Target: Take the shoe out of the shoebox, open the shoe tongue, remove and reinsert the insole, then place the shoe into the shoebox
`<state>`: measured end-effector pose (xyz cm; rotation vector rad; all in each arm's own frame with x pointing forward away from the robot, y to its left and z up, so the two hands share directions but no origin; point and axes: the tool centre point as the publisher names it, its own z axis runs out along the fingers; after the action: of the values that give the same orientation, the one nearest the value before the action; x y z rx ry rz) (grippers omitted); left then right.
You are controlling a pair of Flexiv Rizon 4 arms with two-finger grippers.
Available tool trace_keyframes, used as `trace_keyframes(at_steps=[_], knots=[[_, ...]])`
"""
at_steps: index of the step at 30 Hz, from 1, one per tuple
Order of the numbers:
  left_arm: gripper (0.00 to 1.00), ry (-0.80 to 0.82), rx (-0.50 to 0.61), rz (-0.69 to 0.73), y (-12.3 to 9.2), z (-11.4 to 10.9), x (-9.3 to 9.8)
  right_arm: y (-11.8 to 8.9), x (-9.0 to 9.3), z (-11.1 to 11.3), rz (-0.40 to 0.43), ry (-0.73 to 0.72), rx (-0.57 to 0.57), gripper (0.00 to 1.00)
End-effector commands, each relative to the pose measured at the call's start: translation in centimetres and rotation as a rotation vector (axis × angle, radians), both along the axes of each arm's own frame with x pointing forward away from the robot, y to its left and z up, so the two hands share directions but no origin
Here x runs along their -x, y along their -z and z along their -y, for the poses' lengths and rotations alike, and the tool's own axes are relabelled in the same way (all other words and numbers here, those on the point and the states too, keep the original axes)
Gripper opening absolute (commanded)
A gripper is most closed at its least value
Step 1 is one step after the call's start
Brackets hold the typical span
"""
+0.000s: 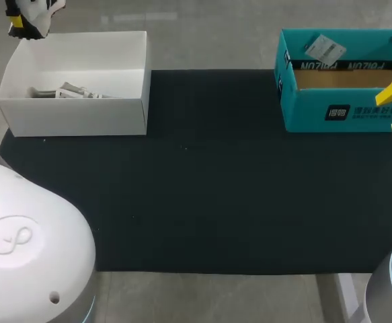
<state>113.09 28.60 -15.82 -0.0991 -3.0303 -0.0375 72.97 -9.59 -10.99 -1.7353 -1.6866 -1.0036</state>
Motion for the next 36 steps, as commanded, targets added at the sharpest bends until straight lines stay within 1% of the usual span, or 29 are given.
trace_keyframes(at_steps=[1, 7, 10, 25, 27, 28, 29, 32, 33, 34, 36], knots=[[0.00, 0.009, 0.036, -0.048, 0.2, -1.1, -2.2, 0.0, 0.0, 0.0, -0.001, 0.001, 0.001, 1.00], [0.00, 0.051, 0.049, -0.075, 0.7, -1.8, -4.3, 0.0, 0.0, 0.0, -0.001, 0.001, 0.001, 1.00], [0.00, 0.084, 0.077, -0.115, 1.0, -1.6, -4.7, 0.0, 0.0, 0.0, -0.001, 0.001, 0.001, 1.00], [0.00, 0.074, 0.077, -0.127, 1.1, -1.7, -4.8, 0.0, 0.0, 0.0, -0.001, 0.001, 0.001, 1.00], [0.00, 0.266, 0.075, -0.190, 1.3, -1.4, -4.0, 0.0, 0.0, 0.0, -0.001, 0.001, 0.001, 1.00], [0.00, 0.394, 0.080, -0.211, 1.1, -1.4, -3.5, 0.0, 0.0, 0.0, -0.001, 0.001, 0.001, 1.00], [0.00, 0.469, 0.065, -0.253, 1.0, -1.4, -3.4, 0.0, 0.0, 0.0, -0.001, 0.001, 0.001, 1.00], [0.00, 0.767, -0.014, -0.301, 0.8, -1.9, -3.0, 0.0, 0.0, 0.0, -0.001, 0.001, 0.001, 1.00], [0.00, 0.866, -0.040, -0.270, 0.8, -2.3, -3.0, 0.0, 0.0, 0.0, -0.001, 0.001, 0.001, 1.00], [0.00, 0.948, -0.067, -0.279, 0.8, -2.7, -3.2, 0.0, 0.0, 0.0, -0.001, 0.001, 0.001, 1.00], [0.00, 1.069, -0.067, -0.297, 0.5, -3.3, -3.8, 0.0, 0.0, 0.0, -0.001, 0.001, 0.001, 1.00]])
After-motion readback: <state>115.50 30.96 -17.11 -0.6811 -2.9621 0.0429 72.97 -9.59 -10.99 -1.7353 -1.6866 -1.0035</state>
